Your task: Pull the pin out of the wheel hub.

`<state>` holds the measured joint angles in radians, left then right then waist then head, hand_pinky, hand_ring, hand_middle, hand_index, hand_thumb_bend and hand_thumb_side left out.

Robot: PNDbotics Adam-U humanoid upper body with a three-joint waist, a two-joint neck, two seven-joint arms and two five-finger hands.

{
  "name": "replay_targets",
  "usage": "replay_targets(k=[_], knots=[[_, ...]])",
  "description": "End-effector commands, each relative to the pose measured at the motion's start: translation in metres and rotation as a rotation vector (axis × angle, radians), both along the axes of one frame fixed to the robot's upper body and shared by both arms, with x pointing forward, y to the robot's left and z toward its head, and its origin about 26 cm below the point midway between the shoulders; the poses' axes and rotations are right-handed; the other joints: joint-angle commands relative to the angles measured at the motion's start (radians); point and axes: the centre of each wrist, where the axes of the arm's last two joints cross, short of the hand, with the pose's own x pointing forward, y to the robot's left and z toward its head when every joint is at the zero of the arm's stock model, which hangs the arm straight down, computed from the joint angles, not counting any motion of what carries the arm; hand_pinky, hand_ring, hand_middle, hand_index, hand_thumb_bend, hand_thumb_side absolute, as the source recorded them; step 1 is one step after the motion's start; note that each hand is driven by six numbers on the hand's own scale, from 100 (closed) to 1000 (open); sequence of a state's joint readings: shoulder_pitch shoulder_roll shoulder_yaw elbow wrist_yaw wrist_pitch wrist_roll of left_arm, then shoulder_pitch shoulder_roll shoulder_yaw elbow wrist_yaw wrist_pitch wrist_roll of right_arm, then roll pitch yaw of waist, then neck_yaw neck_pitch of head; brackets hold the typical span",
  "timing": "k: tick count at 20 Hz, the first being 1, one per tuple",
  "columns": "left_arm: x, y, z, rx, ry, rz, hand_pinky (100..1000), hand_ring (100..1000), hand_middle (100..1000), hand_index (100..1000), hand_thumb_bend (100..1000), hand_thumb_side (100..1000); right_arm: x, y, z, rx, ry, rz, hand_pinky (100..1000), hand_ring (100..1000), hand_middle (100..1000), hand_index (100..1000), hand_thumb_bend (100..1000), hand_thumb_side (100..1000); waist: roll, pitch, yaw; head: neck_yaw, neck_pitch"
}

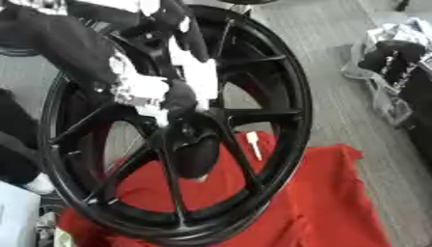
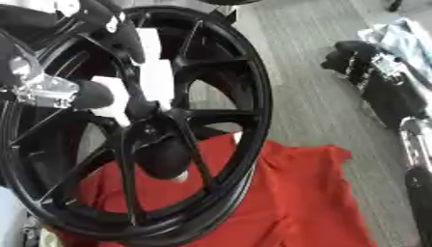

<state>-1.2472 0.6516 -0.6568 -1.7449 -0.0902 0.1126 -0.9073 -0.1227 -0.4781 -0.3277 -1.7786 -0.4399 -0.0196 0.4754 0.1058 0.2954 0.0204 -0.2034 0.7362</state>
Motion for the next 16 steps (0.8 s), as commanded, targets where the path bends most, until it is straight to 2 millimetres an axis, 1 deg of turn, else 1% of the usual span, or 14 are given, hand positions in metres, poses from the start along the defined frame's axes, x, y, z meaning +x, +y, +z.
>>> replay_targets(k=[1,2,3,4,5,7,8,12,13,15,16], knots=[[0.006,0.01,0.005,0.017,-0.056,0.042,924,869,791,859,391,565,0.0,-0.003,0.01,-0.039,-0.017,0.002,969,772,689,789,100,681,-0.006,-0.02,-0.001,0.004,-0.01],[0.009,0.011,0.004,0.02,-0.063,0.053,927,869,792,861,391,524,0.0,-0.003,0.01,-0.04,-0.016,0.002,969,772,689,789,100,681,-0.006,-0.02,-0.001,0.005,-0.01],[0.012,0.013,0.003,0.022,-0.067,0.064,928,870,793,861,393,443,0.0,-0.003,0.01,-0.04,-0.016,0.002,969,772,689,789,100,681,-0.006,-0.019,-0.001,0.006,-0.009],[0.014,0.014,0.002,0.024,-0.069,0.075,928,868,792,861,396,403,0.0,-0.003,0.01,-0.041,-0.016,0.002,969,772,689,789,100,681,-0.006,-0.019,-0.001,0.007,-0.009],[0.017,0.015,0.001,0.027,-0.069,0.083,927,868,791,861,398,336,0.0,-0.003,0.01,-0.041,-0.016,0.003,969,772,689,789,100,681,-0.006,-0.019,-0.002,0.008,-0.009],[0.021,0.016,-0.002,0.031,-0.066,0.099,927,868,790,862,404,286,0.0,-0.003,0.01,-0.04,-0.016,0.003,969,772,689,789,100,681,-0.006,-0.018,-0.002,0.01,-0.009],[0.023,0.016,-0.003,0.033,-0.063,0.109,928,868,789,865,408,276,0.0,-0.003,0.01,-0.039,-0.017,0.003,969,772,689,789,100,681,-0.007,-0.018,-0.003,0.01,-0.009],[0.031,0.02,-0.008,0.035,-0.045,0.146,925,865,783,873,425,288,0.0,-0.003,0.01,-0.038,-0.015,0.001,969,772,689,789,100,683,-0.007,-0.017,-0.004,0.011,-0.008],[0.033,0.021,-0.009,0.036,-0.041,0.152,922,862,777,874,430,310,0.0,-0.003,0.01,-0.039,-0.015,0.001,969,772,690,789,100,683,-0.006,-0.016,-0.004,0.012,-0.008],[0.036,0.022,-0.012,0.039,-0.03,0.163,920,859,773,872,438,323,0.0,-0.003,0.01,-0.039,-0.014,0.0,969,772,689,789,100,683,-0.006,-0.016,-0.005,0.013,-0.008],[0.037,0.022,-0.013,0.04,-0.024,0.168,916,856,768,870,437,348,0.0,-0.003,0.01,-0.039,-0.014,-0.001,969,772,689,789,100,684,-0.006,-0.016,-0.005,0.014,-0.008]])
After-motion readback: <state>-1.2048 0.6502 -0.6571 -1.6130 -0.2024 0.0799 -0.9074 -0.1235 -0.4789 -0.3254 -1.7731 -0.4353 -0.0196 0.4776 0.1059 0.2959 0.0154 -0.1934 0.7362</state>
